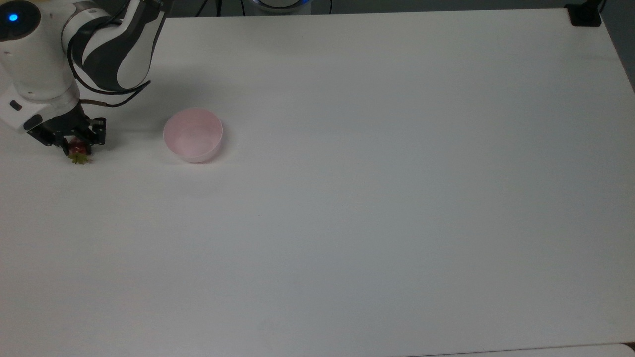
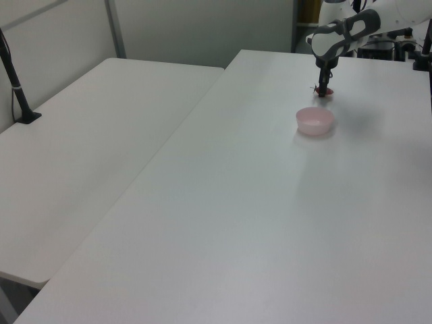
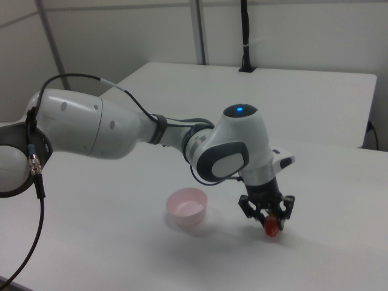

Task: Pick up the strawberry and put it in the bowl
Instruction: 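Close the gripper on the strawberry and lift it, then carry the strawberry over the pink bowl and lower it inside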

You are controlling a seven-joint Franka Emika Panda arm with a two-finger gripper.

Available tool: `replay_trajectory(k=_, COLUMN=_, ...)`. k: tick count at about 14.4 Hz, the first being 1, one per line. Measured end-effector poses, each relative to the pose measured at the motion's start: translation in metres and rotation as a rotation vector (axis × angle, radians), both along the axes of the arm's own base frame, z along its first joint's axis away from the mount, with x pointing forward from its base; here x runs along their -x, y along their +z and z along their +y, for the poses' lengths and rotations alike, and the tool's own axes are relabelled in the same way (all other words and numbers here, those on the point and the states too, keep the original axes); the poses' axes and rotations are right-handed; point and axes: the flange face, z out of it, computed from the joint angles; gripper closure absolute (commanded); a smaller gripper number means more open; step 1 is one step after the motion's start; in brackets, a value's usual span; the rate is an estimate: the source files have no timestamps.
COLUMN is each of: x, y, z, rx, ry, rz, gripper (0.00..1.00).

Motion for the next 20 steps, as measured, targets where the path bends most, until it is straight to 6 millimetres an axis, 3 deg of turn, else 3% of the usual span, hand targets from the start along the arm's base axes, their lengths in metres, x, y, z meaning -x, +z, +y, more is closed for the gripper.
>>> replay_trajectory(k=1, x=-0.003, y=0.009, z=-0.001, rx=0.006, ry=0.000, rz=-0.017, gripper=0.72)
replay_trajectory(k=7, x=0.003, y=0.121, z=-0.009, rx=0.038, ry=-0.012, rz=-0.194, gripper=0.72)
replay_trajectory(k=9, x=-0.002, y=0.138, z=0.010, rx=0.022, ry=0.010, rz=-0.220, gripper=0.72)
replay_trajectory(k=10, x=-0.010, y=0.143, z=0.039, rx=-0.018, ry=0.035, rz=-0.204, gripper=0.71)
replay_trajectory(k=12, x=-0.020, y=0.142, z=0.089, rx=-0.083, ry=0.055, rz=-0.160, gripper=0.71)
replay_trajectory(k=14, x=-0.022, y=0.127, z=0.158, rx=-0.112, ry=0.112, rz=-0.079, gripper=0.71)
replay_trajectory(k=16, x=-0.012, y=0.105, z=0.195, rx=-0.113, ry=0.165, rz=-0.008, gripper=0.71)
replay_trajectory(k=17, x=-0.004, y=0.090, z=0.212, rx=-0.110, ry=0.190, rz=0.035, gripper=0.65)
replay_trajectory(k=19, x=0.006, y=0.065, z=0.231, rx=-0.098, ry=0.224, rz=0.101, gripper=0.00)
replay_trajectory(k=20, x=0.008, y=0.060, z=0.232, rx=-0.096, ry=0.228, rz=0.114, gripper=0.00)
